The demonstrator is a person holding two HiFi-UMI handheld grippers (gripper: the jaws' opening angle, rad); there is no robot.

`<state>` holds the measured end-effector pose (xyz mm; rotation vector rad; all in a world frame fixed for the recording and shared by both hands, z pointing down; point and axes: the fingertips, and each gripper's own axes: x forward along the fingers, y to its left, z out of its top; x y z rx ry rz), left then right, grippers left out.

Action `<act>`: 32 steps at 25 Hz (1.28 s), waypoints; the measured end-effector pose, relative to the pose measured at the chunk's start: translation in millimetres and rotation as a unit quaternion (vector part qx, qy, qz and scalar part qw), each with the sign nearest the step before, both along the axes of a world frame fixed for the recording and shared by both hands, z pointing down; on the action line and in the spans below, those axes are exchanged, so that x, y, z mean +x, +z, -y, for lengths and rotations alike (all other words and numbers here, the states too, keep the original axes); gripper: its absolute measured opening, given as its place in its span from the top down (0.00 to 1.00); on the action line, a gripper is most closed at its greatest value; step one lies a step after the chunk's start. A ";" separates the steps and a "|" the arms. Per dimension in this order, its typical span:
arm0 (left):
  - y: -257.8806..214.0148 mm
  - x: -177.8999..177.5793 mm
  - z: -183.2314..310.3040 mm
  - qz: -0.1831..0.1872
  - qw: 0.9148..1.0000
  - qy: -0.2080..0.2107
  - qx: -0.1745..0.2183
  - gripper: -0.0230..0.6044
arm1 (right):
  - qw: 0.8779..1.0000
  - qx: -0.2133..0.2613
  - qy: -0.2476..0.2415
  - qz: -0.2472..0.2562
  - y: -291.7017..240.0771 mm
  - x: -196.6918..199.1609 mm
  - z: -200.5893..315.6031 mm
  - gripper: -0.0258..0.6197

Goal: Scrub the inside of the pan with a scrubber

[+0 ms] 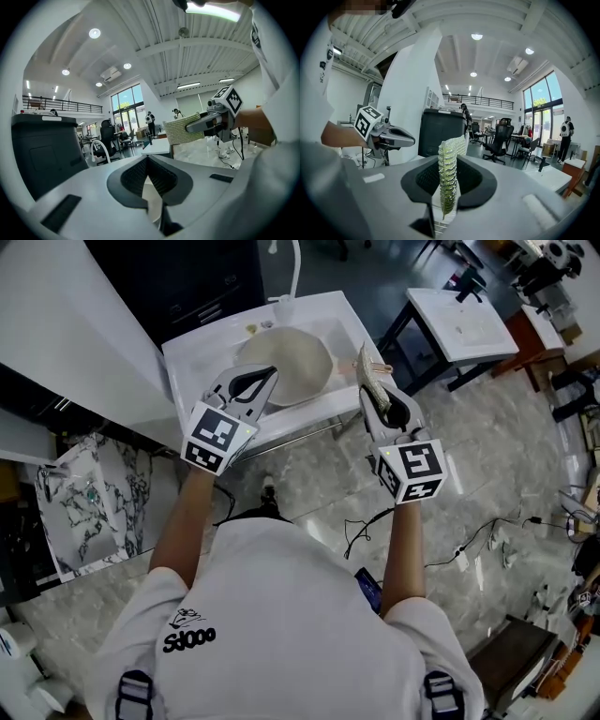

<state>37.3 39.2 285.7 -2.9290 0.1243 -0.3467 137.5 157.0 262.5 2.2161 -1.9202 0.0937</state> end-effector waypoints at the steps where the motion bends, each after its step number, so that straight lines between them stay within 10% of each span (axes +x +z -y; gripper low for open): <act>1: 0.7 2.6 6.2 0.000 1.000 -0.001 -0.001 0.95 | 1.000 -0.003 -0.002 -0.001 1.0 2.0 5.8 0.84; 32: 76.1 65.6 128.6 0.038 0.996 -0.009 -0.081 0.95 | 0.988 -0.137 -0.064 0.044 93.4 67.1 152.7 0.84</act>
